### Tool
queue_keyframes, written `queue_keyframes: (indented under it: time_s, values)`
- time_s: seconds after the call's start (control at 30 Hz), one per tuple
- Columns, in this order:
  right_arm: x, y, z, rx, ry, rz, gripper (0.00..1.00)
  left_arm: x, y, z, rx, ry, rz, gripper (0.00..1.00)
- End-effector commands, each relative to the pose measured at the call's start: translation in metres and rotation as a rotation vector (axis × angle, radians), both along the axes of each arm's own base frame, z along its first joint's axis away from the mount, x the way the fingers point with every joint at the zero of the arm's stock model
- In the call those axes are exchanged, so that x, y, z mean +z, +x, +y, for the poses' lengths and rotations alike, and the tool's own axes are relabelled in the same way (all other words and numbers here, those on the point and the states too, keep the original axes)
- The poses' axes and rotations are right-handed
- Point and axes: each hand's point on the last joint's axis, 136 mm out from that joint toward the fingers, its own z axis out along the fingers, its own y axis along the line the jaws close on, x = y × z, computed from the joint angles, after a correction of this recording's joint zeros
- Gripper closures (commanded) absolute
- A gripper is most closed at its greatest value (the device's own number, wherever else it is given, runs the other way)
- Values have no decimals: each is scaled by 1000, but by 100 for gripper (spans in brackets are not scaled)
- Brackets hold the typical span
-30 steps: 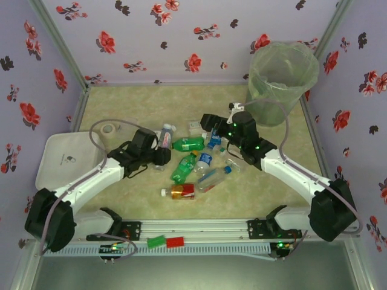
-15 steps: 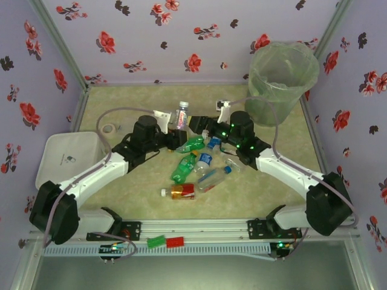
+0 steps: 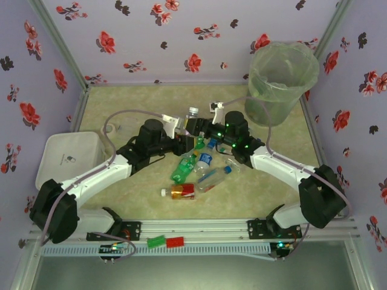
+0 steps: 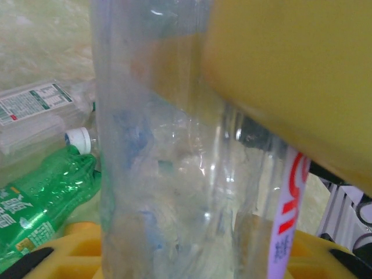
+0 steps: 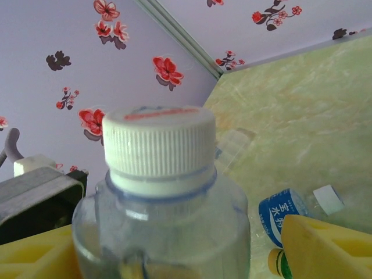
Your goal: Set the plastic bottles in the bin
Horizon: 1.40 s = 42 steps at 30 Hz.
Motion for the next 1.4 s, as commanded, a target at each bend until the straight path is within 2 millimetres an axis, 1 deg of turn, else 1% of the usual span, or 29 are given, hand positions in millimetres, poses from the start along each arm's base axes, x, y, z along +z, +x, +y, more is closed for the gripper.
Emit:
queue_keyframes:
  time_s: [0.0, 0.07, 0.17, 0.27, 0.37, 0.43, 0.5, 0.67, 0.7, 0.77, 0.83, 0.9, 1.0, 1.1, 1.17, 1.2, 1.23, 1.27, 1.3, 1.37]
  values:
    - [12, 1, 6, 16, 24, -18, 21, 12, -3, -9, -45, -24, -36, 63]
    - [11, 2, 6, 16, 23, -15, 21, 13, -4, -11, -55, -23, -39, 62]
    - [9, 2, 6, 12, 16, -12, 28, 12, -5, -12, -58, -20, -36, 60]
    - [7, 2, 7, 19, 0, -6, 37, 12, -5, -11, -56, -21, -31, 57]
    - [5, 2, 5, 14, -19, -5, 45, 10, -5, -11, -54, -19, -26, 50]
    - [6, 3, 2, -2, -30, -10, 50, 9, -6, -11, -54, -19, -25, 43]
    - [6, 4, -1, -19, -42, -22, 51, 9, -6, -11, -54, -18, -24, 34]
    - [9, 10, -15, -99, -76, -48, 52, 10, -7, -9, -49, -23, -24, 5]
    - [9, 13, -18, -116, -90, -49, 52, 10, -7, -8, -45, -23, -27, 0]
    - [9, 17, -26, -150, -134, -48, 52, 8, -7, -4, -30, -17, -30, 0]
    - [13, 24, -38, -191, -190, -60, 52, 5, -5, 2, 2, -4, -36, 0]
    - [22, 32, -51, -223, -225, -70, 52, 2, -3, 10, 41, 10, -48, 0]
    - [41, 46, -72, -268, -255, -93, 53, -5, 7, 35, 177, 48, -71, 0]
    - [69, 67, -96, -327, -271, -117, 53, -16, 22, 79, 400, 102, -79, 0]
    - [88, 82, -114, -386, -293, -152, 53, -29, 31, 118, 558, 131, -60, 0]
    - [98, 89, -122, -417, -298, -172, 53, -33, 34, 134, 616, 128, -44, 0]
    - [107, 97, -131, -453, -308, -191, 53, -41, 35, 152, 674, 117, -13, 0]
    - [120, 105, -140, -487, -308, -211, 53, -46, 36, 167, 726, 98, 11, 0]
    - [132, 111, -148, -511, -310, -231, 53, -50, 36, 179, 762, 85, 26, 0]
    - [159, 127, -172, -597, -334, -271, 53, -56, 34, 200, 825, 66, 49, 0]
